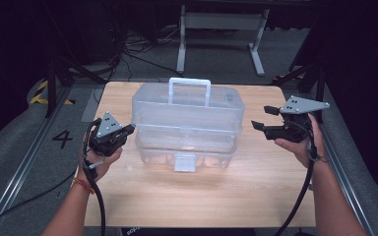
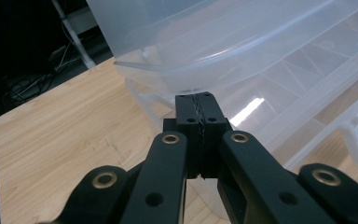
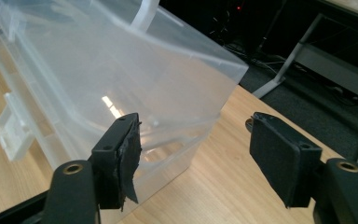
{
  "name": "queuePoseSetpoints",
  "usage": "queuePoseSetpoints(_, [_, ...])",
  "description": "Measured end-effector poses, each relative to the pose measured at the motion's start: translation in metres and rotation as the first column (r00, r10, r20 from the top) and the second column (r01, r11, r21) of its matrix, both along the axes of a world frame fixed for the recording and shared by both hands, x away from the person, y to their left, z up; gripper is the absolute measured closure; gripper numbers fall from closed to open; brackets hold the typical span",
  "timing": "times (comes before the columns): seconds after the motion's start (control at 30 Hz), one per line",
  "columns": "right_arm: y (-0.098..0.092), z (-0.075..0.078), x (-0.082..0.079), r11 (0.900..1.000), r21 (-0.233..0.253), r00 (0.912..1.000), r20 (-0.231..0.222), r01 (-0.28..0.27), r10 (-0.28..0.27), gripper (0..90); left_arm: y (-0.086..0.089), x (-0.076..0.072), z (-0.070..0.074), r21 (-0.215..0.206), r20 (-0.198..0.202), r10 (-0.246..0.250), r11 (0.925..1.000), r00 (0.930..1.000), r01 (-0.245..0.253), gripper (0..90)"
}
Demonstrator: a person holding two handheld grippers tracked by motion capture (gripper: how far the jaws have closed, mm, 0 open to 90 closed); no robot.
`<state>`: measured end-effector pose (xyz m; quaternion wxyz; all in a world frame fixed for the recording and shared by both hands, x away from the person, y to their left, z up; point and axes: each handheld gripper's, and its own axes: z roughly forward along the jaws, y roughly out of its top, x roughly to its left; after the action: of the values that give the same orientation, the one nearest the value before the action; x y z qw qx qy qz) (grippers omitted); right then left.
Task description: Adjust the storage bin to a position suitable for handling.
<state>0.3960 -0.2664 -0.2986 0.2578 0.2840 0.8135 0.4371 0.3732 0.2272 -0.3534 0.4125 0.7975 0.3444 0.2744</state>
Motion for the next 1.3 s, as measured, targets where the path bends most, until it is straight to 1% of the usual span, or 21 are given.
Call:
queuePoseSetpoints(0.07, [-0.001,-0.007,-0.001,1.0,0.009,1.0,-0.002,-0.009,0.009,33.5,-0.001,0.0,0.002,-0.012,-0.003,0.001,0.9999,1.0,-0.001,90.0])
queuePoseSetpoints(0.1, [0.0,-0.011,-0.001,1.0,0.011,0.9999,-0.007,-0.014,0.014,33.2,0.0,0.001,0.004,0.0,0.0,0.0,1.0,1.0,0.0,90.0])
queuePoseSetpoints(0.17, [0.002,-0.017,-0.001,1.0,-0.002,0.9998,-0.007,-0.018,0.018,33.2,-0.001,0.002,0.006,-0.002,0.002,0.001,1.0,1.0,-0.001,90.0])
queuePoseSetpoints(0.2, [0.004,-0.02,-0.001,1.0,-0.01,0.9997,-0.01,-0.021,0.021,33.1,-0.001,0.002,0.007,0.006,0.007,0.003,1.0,1.0,-0.003,90.0])
queuePoseSetpoints(0.27, [0.007,-0.026,-0.001,0.999,-0.007,0.9995,-0.012,-0.031,0.031,33.1,-0.001,0.003,0.008,-0.011,0.003,-0.001,0.9999,1.0,0.001,90.0])
queuePoseSetpoints(0.33, [0.01,-0.029,-0.001,0.999,-0.007,0.9993,-0.014,-0.035,0.035,33.1,-0.001,0.004,0.009,-0.001,0.009,-0.005,1.0,0.9999,0.005,90.0])
queuePoseSetpoints(0.4, [0.019,-0.037,0.001,0.999,-0.01,0.9988,-0.02,-0.045,0.045,32.7,-0.002,0.004,0.008,-0.005,0.008,-0.005,1.0,1.0,0.005,90.0])
queuePoseSetpoints(0.5, [0.021,-0.041,0.001,0.998,0.013,0.9982,-0.014,-0.058,0.058,32.2,-0.001,0.004,0.008,-0.011,0.011,-0.008,0.9999,0.9999,0.008,90.0])
queuePoseSetpoints(0.57, [0.021,-0.044,0.001,0.998,0.033,0.9986,-0.006,-0.053,0.053,33.1,-0.001,0.004,0.008,-0.005,0.013,-0.01,0.9999,0.9999,0.01,90.0])
queuePoseSetpoints(0.6, [0.021,-0.046,0.001,0.997,0.042,0.9979,-0.009,-0.063,0.063,33.6,-0.001,0.004,0.008,-0.004,0.009,-0.008,1.0,0.9999,0.008,90.0])
queuePoseSetpoints(0.63, [0.021,-0.046,0.001,0.997,0.042,0.9979,-0.009,-0.063,0.063,33.6,-0.001,0.004,0.008,-0.004,0.009,-0.008,1.0,0.9999,0.008,90.0])
queuePoseSetpoints(0.7, [0.025,-0.051,-0.001,0.998,0.014,0.9977,-0.006,-0.068,0.068,33.9,-0.002,0.004,0.008,0.001,0.007,-0.011,0.9999,0.9999,0.011,90.0])
queuePoseSetpoints(0.83, [0.034,-0.056,-0.003,0.996,-0.001,0.9965,0.001,-0.084,0.084,33.7,-0.002,0.005,0.009,0.0,0.008,-0.011,0.9999,0.9999,0.011,90.0])
queuePoseSetpoints(0.87, [0.037,-0.058,-0.004,0.997,-0.013,0.9966,0.01,-0.081,0.082,33.8,-0.002,0.005,0.009,0.002,0.009,-0.011,0.9999,0.9999,0.011,90.0])
queuePoseSetpoints(0.9, [0.042,-0.06,-0.004,0.998,-0.026,0.9975,0.033,-0.061,0.062,34.3,-0.002,0.005,0.009,0.006,0.008,-0.011,0.9999,0.9999,0.011,90.0])
queuePoseSetpoints(0.93, [0.042,-0.06,-0.004,0.998,-0.026,0.9975,0.033,-0.061,0.062,34.3,-0.002,0.005,0.009,0.006,0.008,-0.011,0.9999,0.9999,0.011,90.0])
queuePoseSetpoints(1.0, [0.045,-0.062,-0.001,0.999,-0.005,0.9979,0.043,-0.05,0.05,34.4,-0.002,0.005,0.009,0.003,0.006,-0.013,0.9999,0.9999,0.013,90.0])
queuePoseSetpoints(1.03, [0.047,-0.062,0.0,0.999,0.015,0.9973,0.067,-0.031,0.03,33.7,-0.002,0.004,0.008,-0.001,0.004,-0.012,0.9999,0.9999,0.012,90.0])
queuePoseSetpoints(1.1, [0.048,-0.063,0.0,1.0,0.018,0.9969,0.075,-0.025,0.024,33.5,-0.001,0.004,0.008,0.005,0.017,-0.014,0.9999,0.9998,0.014,90.0])
queuePoseSetpoints(1.17, [0.051,-0.064,0.0,1.0,0.026,0.9956,0.093,-0.014,0.012,34.2,0.001,0.003,0.008,-0.004,0.023,-0.008,1.0,0.9997,0.008,90.0])
queuePoseSetpoints(1.3, [0.051,-0.066,-0.002,0.999,0.053,0.9911,0.133,0.001,-0.008,37.6,0.01,0.002,0.002,0.01,0.027,0.021,0.9997,0.9994,-0.021,89.2])
